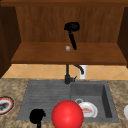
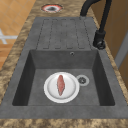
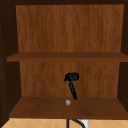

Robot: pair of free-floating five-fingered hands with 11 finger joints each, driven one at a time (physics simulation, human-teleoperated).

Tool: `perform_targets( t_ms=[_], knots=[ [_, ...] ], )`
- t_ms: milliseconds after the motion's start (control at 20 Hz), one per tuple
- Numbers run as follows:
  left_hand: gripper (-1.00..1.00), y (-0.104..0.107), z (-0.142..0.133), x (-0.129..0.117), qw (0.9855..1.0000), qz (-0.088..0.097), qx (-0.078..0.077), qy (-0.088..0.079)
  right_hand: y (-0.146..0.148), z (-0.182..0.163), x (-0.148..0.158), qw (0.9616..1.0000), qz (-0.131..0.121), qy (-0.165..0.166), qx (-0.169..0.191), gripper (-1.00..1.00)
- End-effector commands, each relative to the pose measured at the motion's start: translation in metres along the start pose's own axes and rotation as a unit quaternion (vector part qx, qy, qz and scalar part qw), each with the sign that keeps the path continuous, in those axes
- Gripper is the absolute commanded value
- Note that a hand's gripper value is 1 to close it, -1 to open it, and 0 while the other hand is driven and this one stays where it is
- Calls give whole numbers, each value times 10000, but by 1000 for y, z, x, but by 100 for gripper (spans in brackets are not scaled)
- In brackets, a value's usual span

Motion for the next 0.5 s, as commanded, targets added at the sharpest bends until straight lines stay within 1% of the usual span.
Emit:
perform_targets(
  t_ms=[0, 150, 300, 400, 450],
  knots=[
    [0, 0, 0, 0, 10000, 0, 0, 0, -1, -11, 4, 9981, -88, -52, 611, -100],
    [0, 0, 0, 0, 10000, 0, 0, 0, -1, -19, 6, 9947, -138, -48, 1013, -100],
    [0, 0, 0, 0, 10000, 0, 0, 0, -2, -28, 7, 9898, -230, -57, 1404, -100],
    [0, 0, 0, 0, 10000, 0, 0, 0, -1, -38, 5, 9855, -244, -47, 1679, -100],
    [0, 0, 0, 0, 10000, 0, 0, 0, -5, -47, 3, 9850, -258, -42, 1707, -100]
  ],
)
